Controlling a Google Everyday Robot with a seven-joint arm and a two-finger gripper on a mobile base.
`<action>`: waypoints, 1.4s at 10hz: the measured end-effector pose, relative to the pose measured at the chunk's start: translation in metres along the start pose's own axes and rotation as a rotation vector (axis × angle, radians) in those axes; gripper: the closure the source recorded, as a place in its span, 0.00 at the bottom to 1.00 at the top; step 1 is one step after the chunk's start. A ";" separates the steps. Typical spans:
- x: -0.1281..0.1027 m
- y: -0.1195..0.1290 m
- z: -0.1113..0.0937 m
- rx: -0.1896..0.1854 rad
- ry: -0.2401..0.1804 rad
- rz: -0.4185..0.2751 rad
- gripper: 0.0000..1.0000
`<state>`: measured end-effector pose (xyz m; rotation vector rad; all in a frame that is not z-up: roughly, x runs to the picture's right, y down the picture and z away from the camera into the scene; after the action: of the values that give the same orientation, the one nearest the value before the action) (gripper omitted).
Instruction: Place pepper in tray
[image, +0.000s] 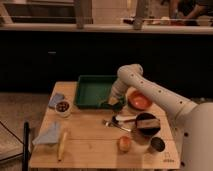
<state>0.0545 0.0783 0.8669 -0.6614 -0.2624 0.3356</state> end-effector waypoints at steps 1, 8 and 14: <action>-0.005 -0.004 -0.003 0.014 -0.005 -0.008 0.80; -0.086 -0.070 -0.022 0.121 -0.076 -0.067 0.20; -0.068 -0.085 -0.008 0.126 -0.126 -0.011 0.20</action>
<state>0.0133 -0.0151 0.9065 -0.5149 -0.3618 0.3807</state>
